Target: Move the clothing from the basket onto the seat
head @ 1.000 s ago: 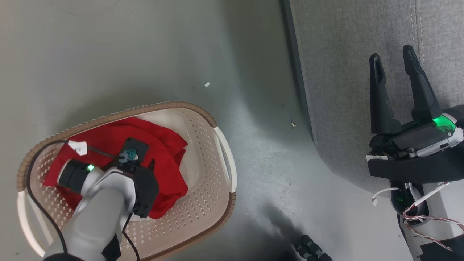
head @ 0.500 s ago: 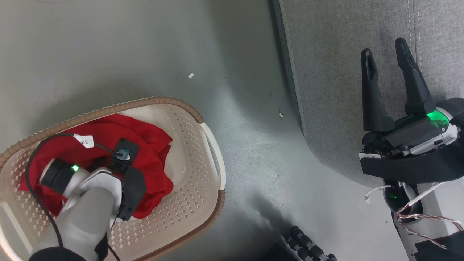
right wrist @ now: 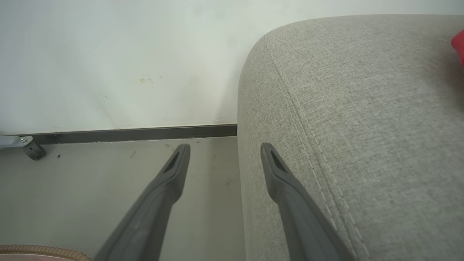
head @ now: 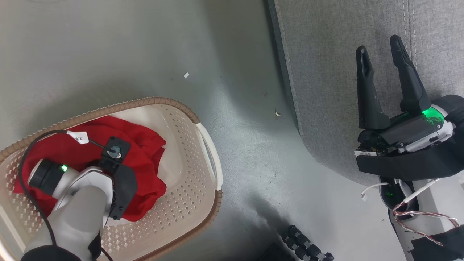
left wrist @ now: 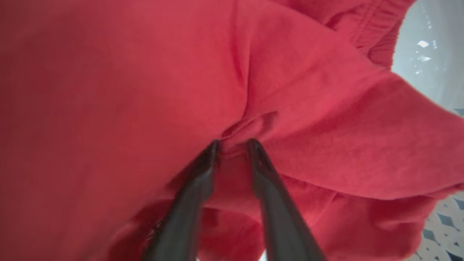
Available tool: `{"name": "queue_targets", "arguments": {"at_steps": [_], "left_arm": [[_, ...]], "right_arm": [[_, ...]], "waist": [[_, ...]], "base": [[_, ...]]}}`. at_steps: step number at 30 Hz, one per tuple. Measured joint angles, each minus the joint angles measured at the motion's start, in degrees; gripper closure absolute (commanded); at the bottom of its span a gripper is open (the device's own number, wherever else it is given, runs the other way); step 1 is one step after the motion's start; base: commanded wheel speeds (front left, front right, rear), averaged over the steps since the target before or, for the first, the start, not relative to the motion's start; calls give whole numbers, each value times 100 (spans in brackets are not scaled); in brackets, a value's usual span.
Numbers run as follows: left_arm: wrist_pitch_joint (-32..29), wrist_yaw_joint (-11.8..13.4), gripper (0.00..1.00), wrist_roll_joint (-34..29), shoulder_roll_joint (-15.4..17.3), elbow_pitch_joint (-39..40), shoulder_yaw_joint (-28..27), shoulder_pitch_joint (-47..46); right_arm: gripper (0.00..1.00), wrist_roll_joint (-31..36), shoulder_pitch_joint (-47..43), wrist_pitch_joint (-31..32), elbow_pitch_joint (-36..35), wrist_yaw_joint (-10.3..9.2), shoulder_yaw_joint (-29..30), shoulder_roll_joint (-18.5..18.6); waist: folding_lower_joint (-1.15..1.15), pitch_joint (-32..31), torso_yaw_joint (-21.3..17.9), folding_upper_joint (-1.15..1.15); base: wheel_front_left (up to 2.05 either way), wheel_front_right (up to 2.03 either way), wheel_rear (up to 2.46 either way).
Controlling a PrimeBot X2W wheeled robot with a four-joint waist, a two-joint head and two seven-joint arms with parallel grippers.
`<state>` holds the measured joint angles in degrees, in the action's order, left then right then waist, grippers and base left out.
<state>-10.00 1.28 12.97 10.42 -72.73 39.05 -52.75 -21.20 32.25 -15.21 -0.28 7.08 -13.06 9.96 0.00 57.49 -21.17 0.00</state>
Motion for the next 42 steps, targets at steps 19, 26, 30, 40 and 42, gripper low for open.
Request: {"name": "queue_targets", "arguments": {"at_steps": [19, 26, 30, 40, 42], "left_arm": [[598, -389, 100, 168, -220, -27, -127, 59], [972, -541, 100, 334, -361, 32, -169, 208], [1165, -691, 100, 452, -363, 53, -231, 273], [1685, -787, 100, 581, -649, 191, -291, 546], [1783, -791, 100, 677, -654, 235, -299, 636]], "right_arm": [[0, -55, 36, 8, 368, 7, 1, 23], [0, -71, 35, 8, 494, 7, 16, 74], [0, -107, 28, 8, 594, 7, 48, 124], [0, -157, -85, 8, 794, 7, 164, 342], [0, -158, -171, 9, 828, 5, 162, 372]], "waist": [[0, -488, 109, 1], [0, -855, 213, 0], [0, -1103, 280, 0], [0, -1842, 499, 0], [0, -2001, 555, 0]], "base": [[0, 0, 0], [0, 0, 0], [0, 0, 0], [0, 0, 0], [0, 0, 0]]}}
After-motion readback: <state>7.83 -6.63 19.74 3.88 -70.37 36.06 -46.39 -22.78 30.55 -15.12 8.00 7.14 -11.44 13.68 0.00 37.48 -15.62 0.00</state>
